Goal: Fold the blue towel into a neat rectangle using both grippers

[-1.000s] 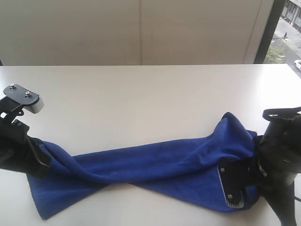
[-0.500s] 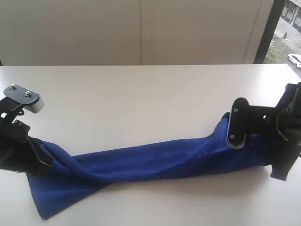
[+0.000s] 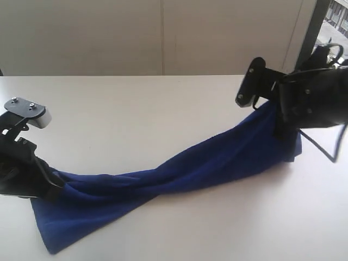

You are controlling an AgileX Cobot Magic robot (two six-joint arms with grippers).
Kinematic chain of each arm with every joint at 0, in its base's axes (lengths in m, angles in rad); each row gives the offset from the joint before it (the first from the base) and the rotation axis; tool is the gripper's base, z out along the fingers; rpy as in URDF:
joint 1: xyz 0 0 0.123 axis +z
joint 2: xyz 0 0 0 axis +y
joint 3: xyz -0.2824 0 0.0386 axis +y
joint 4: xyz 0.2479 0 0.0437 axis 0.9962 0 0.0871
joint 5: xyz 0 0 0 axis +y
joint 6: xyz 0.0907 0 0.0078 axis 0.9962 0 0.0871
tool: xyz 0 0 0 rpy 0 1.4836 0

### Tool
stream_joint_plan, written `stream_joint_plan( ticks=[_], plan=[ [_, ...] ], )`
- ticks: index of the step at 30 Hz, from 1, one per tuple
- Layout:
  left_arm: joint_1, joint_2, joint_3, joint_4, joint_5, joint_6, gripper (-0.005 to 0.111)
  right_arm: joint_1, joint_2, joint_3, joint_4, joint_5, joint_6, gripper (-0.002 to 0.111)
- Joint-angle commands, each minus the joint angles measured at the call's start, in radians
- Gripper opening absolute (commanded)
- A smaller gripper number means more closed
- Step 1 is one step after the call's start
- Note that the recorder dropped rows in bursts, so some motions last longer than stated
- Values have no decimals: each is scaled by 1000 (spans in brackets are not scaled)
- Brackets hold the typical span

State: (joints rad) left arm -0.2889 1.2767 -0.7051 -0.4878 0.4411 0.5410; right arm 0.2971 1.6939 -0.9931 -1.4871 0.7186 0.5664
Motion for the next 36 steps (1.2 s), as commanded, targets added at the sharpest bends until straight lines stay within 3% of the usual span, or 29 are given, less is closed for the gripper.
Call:
stream_joint_plan(
  ticks=[1,12,18,21,25,27,29,31,32,36],
  plan=[
    [-3,-1,6,-36,21,61,0,-17,151,-182,-92,57,59,0],
    [-3,-3,6,-36,26,79,0,-89,421,-588,-162,29,180,0],
    [-3,-3,6,-61,28,84,0,-126,488,-713,-164,-93,312,3],
    [-3,-3,6,-63,32,84,0,-129,520,-716,-141,-142,292,23],
    [-3,-3,6,-63,40,84,0,-129,541,-716,-99,-52,283,70],
    [-3,-3,6,-63,42,88,0,-125,541,-716,-95,57,283,81],
    [-8,7,6,-67,47,88,0,-118,529,-716,-77,225,283,78],
    [-53,50,6,-69,44,107,0,-117,485,-716,159,205,208,68],
    [-103,102,6,-69,35,133,0,-117,445,-716,437,142,36,59],
    [-172,196,-32,-4,-26,120,0,-117,371,-714,971,134,-371,36]
  ],
)
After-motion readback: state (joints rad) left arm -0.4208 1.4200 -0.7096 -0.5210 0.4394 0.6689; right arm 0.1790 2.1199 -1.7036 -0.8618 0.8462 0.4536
